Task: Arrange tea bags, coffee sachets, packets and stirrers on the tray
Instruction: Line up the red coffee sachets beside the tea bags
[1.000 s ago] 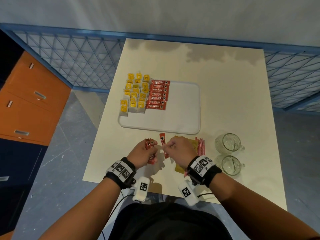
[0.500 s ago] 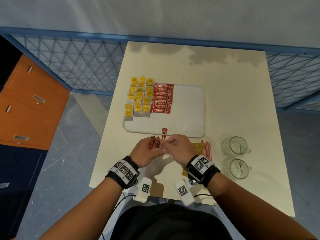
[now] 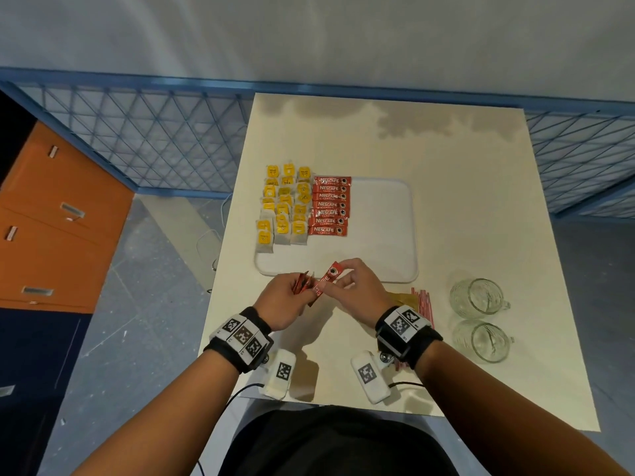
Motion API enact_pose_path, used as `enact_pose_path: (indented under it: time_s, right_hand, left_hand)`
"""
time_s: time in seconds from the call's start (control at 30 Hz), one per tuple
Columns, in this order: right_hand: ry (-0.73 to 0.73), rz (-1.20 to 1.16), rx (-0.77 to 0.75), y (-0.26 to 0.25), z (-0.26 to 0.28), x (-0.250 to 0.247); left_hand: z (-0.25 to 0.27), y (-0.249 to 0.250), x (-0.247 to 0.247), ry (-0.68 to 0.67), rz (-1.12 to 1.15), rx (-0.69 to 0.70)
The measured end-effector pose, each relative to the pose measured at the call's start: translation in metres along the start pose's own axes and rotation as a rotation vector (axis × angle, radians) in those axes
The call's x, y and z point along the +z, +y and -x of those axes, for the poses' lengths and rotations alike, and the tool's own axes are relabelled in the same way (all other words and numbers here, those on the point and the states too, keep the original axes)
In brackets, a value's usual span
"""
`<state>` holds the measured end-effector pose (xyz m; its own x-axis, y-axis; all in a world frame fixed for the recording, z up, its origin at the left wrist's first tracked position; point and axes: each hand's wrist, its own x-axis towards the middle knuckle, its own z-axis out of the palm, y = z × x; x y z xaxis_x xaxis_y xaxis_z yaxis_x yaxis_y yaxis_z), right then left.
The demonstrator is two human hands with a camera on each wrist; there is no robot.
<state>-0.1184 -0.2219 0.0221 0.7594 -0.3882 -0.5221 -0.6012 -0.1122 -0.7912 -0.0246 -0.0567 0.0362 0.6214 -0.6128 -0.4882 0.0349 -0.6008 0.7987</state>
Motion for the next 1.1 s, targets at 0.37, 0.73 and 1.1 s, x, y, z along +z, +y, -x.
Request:
enact_pose_path:
  time_s: [0.37,0.73,1.1]
  right_hand:
    - [-0.013,-0.08,-0.047,-0.018,-0.011,0.001]
    - [0.084,-0.205,-0.028,-0.019,-0.022,0.008]
    - [0.196,-0.053,-0.033,-0.006,-0.049,-0.012]
  left_hand:
    - [-0.02,0.005,-0.035,-0.126,0.035,0.029]
    - [-0.041,-0.001,-0.051,-0.033,0.035,0.09]
    - [-0.07,-0.012,-0.047,0.114,0.098,-0.006]
